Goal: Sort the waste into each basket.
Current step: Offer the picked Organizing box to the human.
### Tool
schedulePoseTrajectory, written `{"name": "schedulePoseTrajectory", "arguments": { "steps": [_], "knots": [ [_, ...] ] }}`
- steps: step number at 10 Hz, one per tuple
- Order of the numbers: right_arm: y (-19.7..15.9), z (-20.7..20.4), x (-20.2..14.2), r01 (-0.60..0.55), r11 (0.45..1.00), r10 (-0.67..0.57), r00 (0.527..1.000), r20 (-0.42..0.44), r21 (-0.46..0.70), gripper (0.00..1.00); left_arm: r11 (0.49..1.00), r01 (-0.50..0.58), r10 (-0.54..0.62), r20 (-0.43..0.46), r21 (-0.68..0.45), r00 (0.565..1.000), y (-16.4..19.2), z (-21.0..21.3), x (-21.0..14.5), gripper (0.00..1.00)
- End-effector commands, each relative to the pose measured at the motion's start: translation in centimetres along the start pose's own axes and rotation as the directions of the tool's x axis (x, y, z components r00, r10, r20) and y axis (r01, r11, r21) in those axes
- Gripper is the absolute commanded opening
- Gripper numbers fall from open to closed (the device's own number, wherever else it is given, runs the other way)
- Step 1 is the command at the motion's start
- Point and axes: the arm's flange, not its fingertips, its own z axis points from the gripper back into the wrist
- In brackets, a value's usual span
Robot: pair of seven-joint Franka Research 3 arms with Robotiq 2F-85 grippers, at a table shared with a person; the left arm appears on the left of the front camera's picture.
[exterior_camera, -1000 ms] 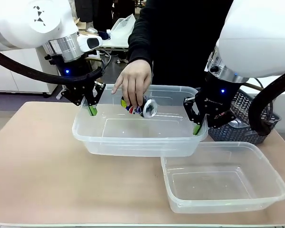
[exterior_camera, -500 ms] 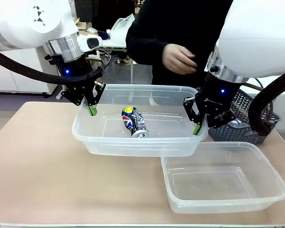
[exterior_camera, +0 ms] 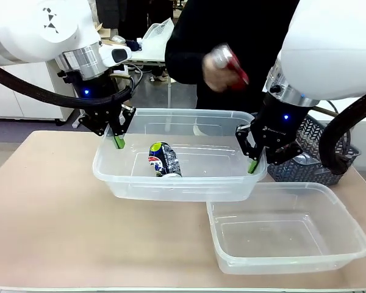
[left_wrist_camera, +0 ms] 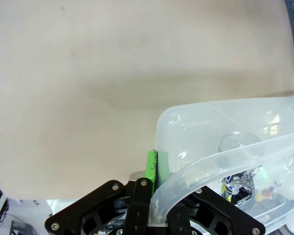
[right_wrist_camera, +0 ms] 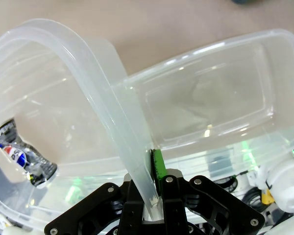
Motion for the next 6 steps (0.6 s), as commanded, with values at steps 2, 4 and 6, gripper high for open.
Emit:
{"name": "schedulePoseTrajectory", "arguments": {
  "steps": [2,4,6],
  "knots": [
    [-0.4,0.2,0.54,0.021,1.0,-0.021,1.0,0.004,0.012,0.05,1.0,0.002,-0.002,0.007,0.002,1.0,0.06,0.29,0.07,0.03],
    [-0.4,0.2,0.54,0.021,1.0,-0.021,1.0,0.004,0.012,0.05,1.0,0.002,-0.002,0.007,0.002,1.0,0.06,0.29,0.07,0.03],
    [-0.4,0.2,0.54,0.021,1.0,-0.021,1.0,0.004,0.012,0.05,1.0,0.002,-0.002,0.007,0.002,1.0,0.06,0.29,0.07,0.03]
  ]
}}
